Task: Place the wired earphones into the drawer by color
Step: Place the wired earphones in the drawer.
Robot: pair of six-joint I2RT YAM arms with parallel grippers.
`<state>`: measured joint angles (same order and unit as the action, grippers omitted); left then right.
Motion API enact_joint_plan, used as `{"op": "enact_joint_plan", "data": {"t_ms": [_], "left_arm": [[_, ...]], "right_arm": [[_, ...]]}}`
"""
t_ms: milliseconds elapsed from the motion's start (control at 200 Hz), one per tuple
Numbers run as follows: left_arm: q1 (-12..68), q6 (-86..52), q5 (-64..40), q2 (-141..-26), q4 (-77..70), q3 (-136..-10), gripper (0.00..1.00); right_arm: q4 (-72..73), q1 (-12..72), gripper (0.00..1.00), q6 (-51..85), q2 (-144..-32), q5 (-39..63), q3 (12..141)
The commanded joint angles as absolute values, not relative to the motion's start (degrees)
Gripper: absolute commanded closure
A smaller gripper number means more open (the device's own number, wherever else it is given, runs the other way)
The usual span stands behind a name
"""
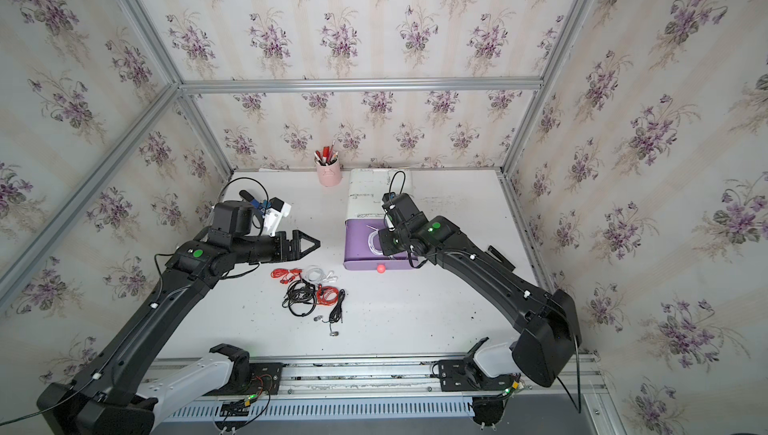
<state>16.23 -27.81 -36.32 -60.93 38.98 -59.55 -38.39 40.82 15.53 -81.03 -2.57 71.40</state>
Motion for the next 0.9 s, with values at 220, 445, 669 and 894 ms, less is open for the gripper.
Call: {"op": "enact_joint_plan", "data": {"t_ms": [220,445,669,894], "left_arm": [[16.6,-22.4,-28.8,-68.1,42.4,-59.2,0.04],[19.6,-16.2,-17.5,-76.9,50.3,-65.7,0.06],[28.0,-6.1,-4.6,-91.5,58.4,-74.6,0.15],[28.2,-5.1,3.1,-102.8,61.8,-79.1,0.26]], "right_arm": [[-37.9,40.9,0.66,14.9,-81.5,-4.7,72.1],[-38.8,40.9,0.54,14.7,-80.6,-5.1,73.8],[-39.6,40.9,0.53,14.6,-78.0,-4.6,77.0],[-40.6,40.9,0.53,14.6,-76.0,-3.5,78.6]]}}
